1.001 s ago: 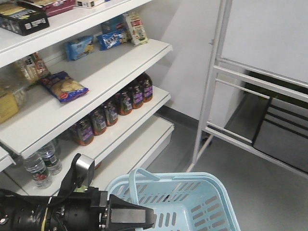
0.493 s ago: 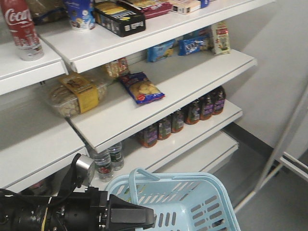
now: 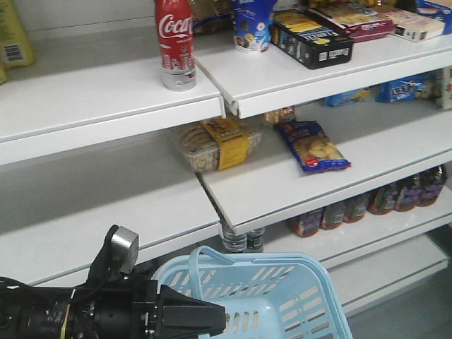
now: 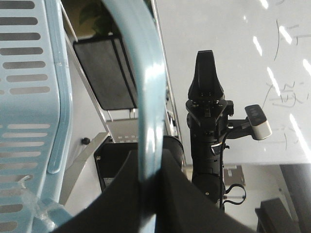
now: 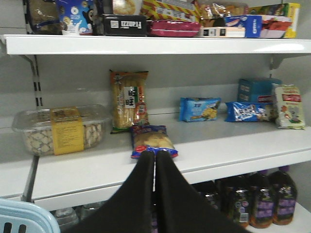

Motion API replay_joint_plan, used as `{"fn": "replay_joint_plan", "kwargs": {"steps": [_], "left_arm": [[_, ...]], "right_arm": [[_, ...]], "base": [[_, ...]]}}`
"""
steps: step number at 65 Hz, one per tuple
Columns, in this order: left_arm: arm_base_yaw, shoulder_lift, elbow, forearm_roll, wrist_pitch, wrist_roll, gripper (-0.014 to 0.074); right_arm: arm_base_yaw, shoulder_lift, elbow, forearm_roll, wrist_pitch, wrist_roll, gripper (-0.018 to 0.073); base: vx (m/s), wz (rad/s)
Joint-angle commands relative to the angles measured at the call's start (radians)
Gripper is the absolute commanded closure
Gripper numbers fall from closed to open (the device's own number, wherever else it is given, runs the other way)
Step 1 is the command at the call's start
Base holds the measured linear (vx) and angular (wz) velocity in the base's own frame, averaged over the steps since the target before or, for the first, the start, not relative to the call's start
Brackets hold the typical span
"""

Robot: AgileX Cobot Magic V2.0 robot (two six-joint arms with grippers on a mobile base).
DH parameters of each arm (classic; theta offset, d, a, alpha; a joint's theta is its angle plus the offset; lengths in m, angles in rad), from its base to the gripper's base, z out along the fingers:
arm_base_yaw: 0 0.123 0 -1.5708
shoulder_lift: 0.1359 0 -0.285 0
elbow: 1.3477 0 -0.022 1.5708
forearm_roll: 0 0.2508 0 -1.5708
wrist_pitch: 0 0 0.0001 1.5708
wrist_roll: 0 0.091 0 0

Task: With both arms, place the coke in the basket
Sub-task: 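Drive the base, holding the basket, to the shelf with the red Coca-Cola bottle, then reach the right gripper toward the red Coca-Cola bottle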

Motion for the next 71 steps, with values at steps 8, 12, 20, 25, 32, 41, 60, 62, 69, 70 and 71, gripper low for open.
{"fn": "replay_joint_plan", "kwargs": {"steps": [8, 12, 20, 25, 32, 41, 60, 62, 69, 70, 71], "left_arm": [[-0.005, -0.034, -0.016, -0.058, -0.245, -0.001, 0.0604], [-0.005, -0.034, -0.016, -0.058, -0.245, -0.001, 0.0604], [-0.005, -0.034, -0.016, -0.058, -0.245, -0.001, 0.0604], [-0.005, -0.034, -0.016, -0.058, -0.245, -0.001, 0.0604], [-0.005, -0.034, -0.016, -0.058, -0.245, -0.001, 0.0604], [-0.005, -0.034, -0.016, -0.058, -0.245, -0.001, 0.0604], [-0.005, -0.034, -0.016, -0.058, -0.245, -0.001, 0.0604], [-0.005, -0.034, -0.016, -0.058, -0.245, -0.001, 0.0604], [-0.005, -0.034, -0.016, -0.058, -0.245, -0.001, 0.0604], [-0.005, -0.034, -0.016, -0.058, -0.245, -0.001, 0.0604], [-0.005, -0.034, -0.016, -0.058, -0.245, -0.001, 0.0604]], "right_arm": [[-0.002, -0.014, 0.015, -0.010, -0.070, -0.004, 0.0564], [-0.002, -0.014, 0.015, -0.010, -0.070, -0.004, 0.0564], [-0.002, -0.014, 0.015, -0.010, -0.070, -0.004, 0.0564], [-0.002, -0.014, 0.015, -0.010, -0.070, -0.004, 0.0564], [-0.002, -0.014, 0.015, -0.010, -0.070, -0.004, 0.0564], [-0.002, -0.014, 0.015, -0.010, -0.070, -0.004, 0.0564], [-0.002, -0.014, 0.015, -0.010, -0.070, -0.004, 0.0564], [-0.002, -0.014, 0.015, -0.010, -0.070, -0.004, 0.0564], [-0.002, -0.014, 0.015, -0.010, -0.070, -0.004, 0.0564], [-0.002, -0.014, 0.015, -0.010, -0.070, -0.004, 0.0564], [-0.002, -0.014, 0.015, -0.010, -0.070, -0.004, 0.0564]], "base": [[0.07, 0.41], [0.06, 0.38], [0.05, 0.34], [0.05, 0.31], [0.05, 0.29], [0.05, 0.29], [0.04, 0.28], [0.04, 0.28], [0.04, 0.27], [0.04, 0.26], [0.04, 0.25]]}}
